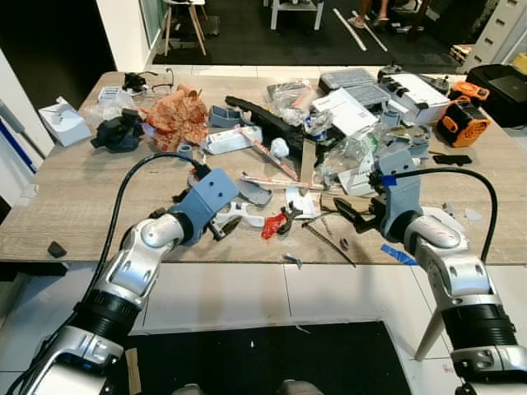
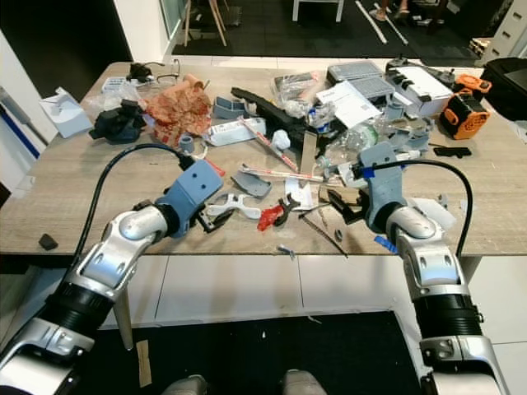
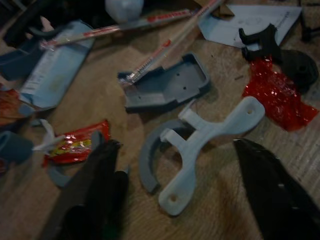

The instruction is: Picking trash to rubbish bin

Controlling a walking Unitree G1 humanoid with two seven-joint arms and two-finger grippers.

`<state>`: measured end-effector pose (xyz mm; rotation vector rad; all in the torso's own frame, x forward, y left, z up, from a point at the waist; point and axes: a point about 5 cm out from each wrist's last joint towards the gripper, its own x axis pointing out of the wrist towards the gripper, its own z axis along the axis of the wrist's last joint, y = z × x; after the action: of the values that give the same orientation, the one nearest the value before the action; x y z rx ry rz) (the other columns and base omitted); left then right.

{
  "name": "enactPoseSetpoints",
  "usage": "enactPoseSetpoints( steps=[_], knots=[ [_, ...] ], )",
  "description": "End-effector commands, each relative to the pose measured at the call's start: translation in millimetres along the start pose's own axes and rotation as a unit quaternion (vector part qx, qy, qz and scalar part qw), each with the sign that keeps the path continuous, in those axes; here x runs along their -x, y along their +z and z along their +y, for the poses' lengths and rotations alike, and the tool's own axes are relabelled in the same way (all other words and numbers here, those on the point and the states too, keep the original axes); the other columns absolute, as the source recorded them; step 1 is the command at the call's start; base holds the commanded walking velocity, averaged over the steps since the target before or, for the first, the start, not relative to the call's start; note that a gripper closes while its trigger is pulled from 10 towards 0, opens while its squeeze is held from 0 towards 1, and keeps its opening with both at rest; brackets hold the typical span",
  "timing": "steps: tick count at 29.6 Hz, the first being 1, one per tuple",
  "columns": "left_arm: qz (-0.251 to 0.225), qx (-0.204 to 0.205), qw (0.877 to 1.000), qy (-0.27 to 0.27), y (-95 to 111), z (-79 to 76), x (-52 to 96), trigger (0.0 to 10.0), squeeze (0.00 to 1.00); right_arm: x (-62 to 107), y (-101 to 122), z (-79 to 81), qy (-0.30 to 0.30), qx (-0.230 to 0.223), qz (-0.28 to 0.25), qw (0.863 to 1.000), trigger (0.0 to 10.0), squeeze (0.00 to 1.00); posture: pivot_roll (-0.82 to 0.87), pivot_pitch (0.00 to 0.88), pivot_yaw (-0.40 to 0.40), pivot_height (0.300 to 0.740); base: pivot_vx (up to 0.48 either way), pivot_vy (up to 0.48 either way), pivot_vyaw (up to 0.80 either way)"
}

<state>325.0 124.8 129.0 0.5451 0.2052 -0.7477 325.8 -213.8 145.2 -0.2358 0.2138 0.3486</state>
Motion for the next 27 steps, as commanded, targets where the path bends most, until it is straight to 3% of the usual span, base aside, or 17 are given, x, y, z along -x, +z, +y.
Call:
enactPoseSetpoints(
  steps=[1,3,4,5,6,12,13,14,15,16,21,22,27],
  knots=[
    [0.013,0.005,1.000,-0.018,-3.6,-4.3,-3.1,4.5,0.00,0.7,-3.6,-2.0,-0.004,-0.003,0.012,1.000,10.0,0.00,-0.08,0.000,-0.004,0.740,0.000,0.000,0.00],
    [0.016,0.016,1.000,-0.022,-4.8,-5.2,-5.1,3.1,0.00,0.2,-4.3,-1.2,-0.004,-0.003,0.013,1.000,10.0,0.00,-0.08,0.000,-0.004,0.740,0.000,0.000,0.00],
    [0.016,0.021,0.999,-0.023,-5.2,-5.8,-6.2,0.7,0.00,-0.2,-4.4,-0.4,-0.003,-0.004,0.013,1.000,10.0,0.00,-0.07,0.000,-0.010,0.740,0.000,0.000,0.00],
    [0.016,0.021,0.999,-0.023,-5.2,-5.8,-6.2,0.7,0.00,-0.2,-4.4,-0.4,-0.003,-0.004,0.013,1.000,10.0,0.00,-0.07,0.000,-0.010,0.740,0.000,0.000,0.00],
    [0.016,0.027,0.999,-0.026,-5.8,-6.2,-7.1,0.0,0.00,-0.6,-4.5,0.2,-0.002,-0.004,0.013,1.000,10.0,0.00,-0.07,0.000,-0.010,0.740,0.000,0.000,0.00],
    [0.018,0.038,0.998,-0.040,-6.9,-6.3,-8.6,0.0,0.00,-0.5,-4.1,0.1,-0.002,-0.004,0.013,1.000,10.0,0.00,-0.07,0.000,-0.003,0.740,0.000,0.000,0.00],
    [0.003,0.052,0.997,-0.049,-3.7,-6.2,-6.7,1.5,0.00,0.2,-3.4,-0.9,-0.004,-0.004,0.012,1.000,10.0,0.00,-0.09,0.000,-0.001,0.740,0.000,0.000,0.00],
    [0.003,0.052,0.997,-0.049,-3.7,-6.2,-6.7,1.5,0.00,0.2,-3.4,-0.9,-0.004,-0.004,0.012,1.000,10.0,0.00,-0.09,0.000,-0.001,0.740,0.000,0.000,0.00],
    [-0.044,0.098,0.993,-0.057,8.4,-1.1,-1.5,10.0,0.00,1.5,-2.1,-3.1,-0.008,-0.004,0.011,1.000,10.0,0.00,-0.09,0.000,-0.001,0.740,0.000,0.000,0.00],
    [-0.061,0.115,0.990,-0.055,13.6,2.9,1.2,10.0,0.00,1.9,-1.7,-4.0,-0.009,-0.004,0.010,1.000,10.0,0.00,-0.09,0.000,-0.001,0.740,0.000,0.000,0.00],
    [-0.072,0.119,0.989,-0.044,18.8,12.4,7.3,10.0,0.00,2.2,-1.4,-4.9,-0.011,-0.004,0.010,1.000,10.0,0.00,-0.09,0.000,-0.001,0.740,0.000,0.000,0.00],
    [-0.066,0.111,0.991,-0.040,14.5,16.7,13.5,10.0,1.00,2.3,-2.0,-4.6,-0.012,-0.004,0.010,1.000,10.0,0.00,-0.08,0.000,0.001,0.740,0.000,0.000,0.00],
    [-0.051,0.104,0.992,-0.046,8.0,12.3,16.0,10.0,1.00,4.6,-1.9,-1.7,-0.005,0.001,0.011,1.000,10.0,0.00,-0.09,0.000,0.009,0.740,0.000,0.000,0.00]
  ],
)
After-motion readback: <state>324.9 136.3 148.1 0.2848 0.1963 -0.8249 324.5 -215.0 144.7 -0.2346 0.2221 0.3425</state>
